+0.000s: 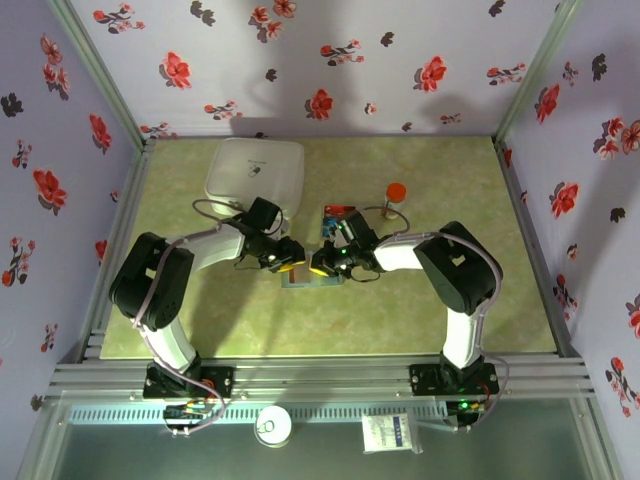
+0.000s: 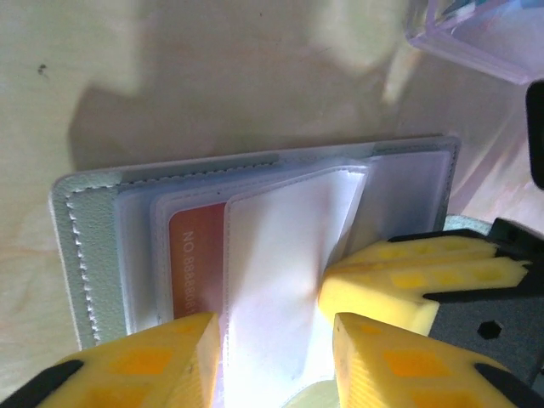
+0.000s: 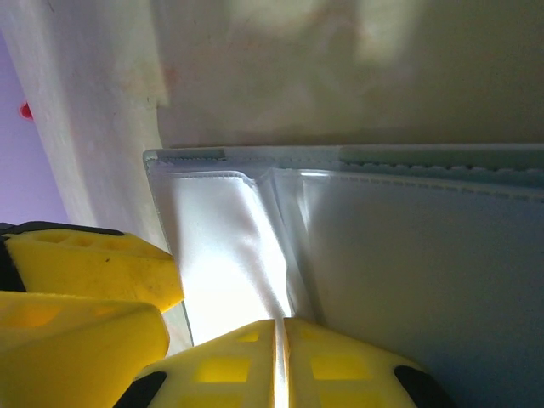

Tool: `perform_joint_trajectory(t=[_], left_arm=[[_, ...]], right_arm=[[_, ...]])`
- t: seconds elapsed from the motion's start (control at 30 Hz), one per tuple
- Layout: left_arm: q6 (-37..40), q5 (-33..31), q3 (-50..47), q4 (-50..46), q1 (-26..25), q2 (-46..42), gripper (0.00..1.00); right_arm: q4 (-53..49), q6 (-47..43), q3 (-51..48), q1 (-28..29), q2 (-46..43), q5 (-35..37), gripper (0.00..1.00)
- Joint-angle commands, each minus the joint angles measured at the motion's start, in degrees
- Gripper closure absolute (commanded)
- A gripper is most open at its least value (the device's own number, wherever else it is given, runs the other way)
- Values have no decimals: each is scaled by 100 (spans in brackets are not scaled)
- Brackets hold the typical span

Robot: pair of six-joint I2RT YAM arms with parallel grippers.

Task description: Take the credit cards out of the card holder

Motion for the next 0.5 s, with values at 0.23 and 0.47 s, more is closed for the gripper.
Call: perform_joint_trajectory(t=[0.23, 0.47], left_arm=[[-149, 151, 73, 198, -39, -108, 70], [-167, 196, 294, 38, -157, -171, 63]], right_arm=[[-570, -138, -24, -28, -476, 499, 83], [-1406, -473, -59, -255, -1237, 1154, 80]])
